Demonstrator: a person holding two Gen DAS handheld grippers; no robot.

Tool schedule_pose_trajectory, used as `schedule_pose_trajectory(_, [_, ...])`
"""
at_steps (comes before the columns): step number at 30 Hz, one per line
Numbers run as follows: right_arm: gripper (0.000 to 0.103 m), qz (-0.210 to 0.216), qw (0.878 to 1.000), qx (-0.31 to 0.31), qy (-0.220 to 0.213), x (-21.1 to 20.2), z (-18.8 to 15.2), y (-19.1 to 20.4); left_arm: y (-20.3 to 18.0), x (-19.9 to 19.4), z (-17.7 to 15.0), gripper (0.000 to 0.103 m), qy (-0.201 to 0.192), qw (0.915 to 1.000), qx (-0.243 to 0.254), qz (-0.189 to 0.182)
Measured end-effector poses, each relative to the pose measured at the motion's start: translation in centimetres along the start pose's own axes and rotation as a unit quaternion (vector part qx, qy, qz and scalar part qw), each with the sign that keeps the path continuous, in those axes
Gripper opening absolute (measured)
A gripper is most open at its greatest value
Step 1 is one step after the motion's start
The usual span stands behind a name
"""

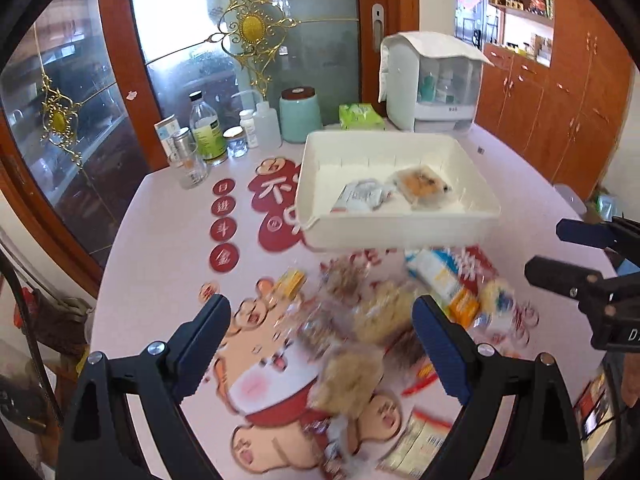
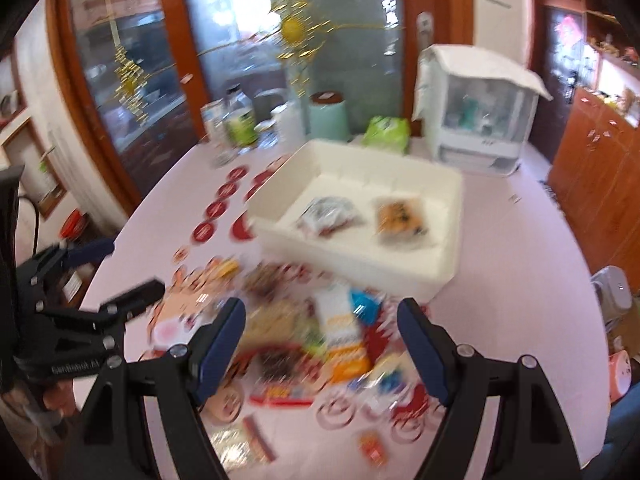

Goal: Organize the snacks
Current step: 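Grasp the brown wrapped biscuit with left tool while right grasps the white packet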

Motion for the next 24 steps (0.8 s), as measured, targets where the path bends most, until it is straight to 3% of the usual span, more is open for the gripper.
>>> schedule_pose_trajectory(6, [0.079,0.006,0.998,-0.002,0.057,0.6,-6.0,3.5,1.4,-0.3,-6.0,0.092,0.050,0.9983,-0.004,-0.030])
schedule_pose_trajectory(9, [0.079,-0.009,0.996,0.022,0.081,1.1,-8.9,4.8,1.5,1.0,-9.4,0.092,0.091,0.9949,0.007,-0.041])
schedule_pose_trajectory(14, [0.079,-0.048,0.989,0.075,0.114,2.6,-13.0,6.0,1.5,3.6,-13.3,0.092,0.125,0.9912,0.022,-0.037])
schedule_pose_trajectory(19, [0.079,-0.081,0.978,0.127,0.144,4.3,-16.6,6.3,1.8,6.8,-17.1,0.092,0.180,0.9832,0.005,-0.032])
schedule_pose_trajectory(24, [0.079,-0.101,0.963,0.184,0.168,5.0,-19.5,6.5,1.5,7.9,-19.8,0.079,0.217,0.9755,0.000,-0.036])
Point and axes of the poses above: each gripper's, at about its wrist camera, not at the fingertips, and x roughly the way its jaws point, y to its left, z to its top, the point moved 8 cm from there along x, roughly the way its jaws point, and after that the axes turned 9 degrees about -y, right-handed, at the moved point
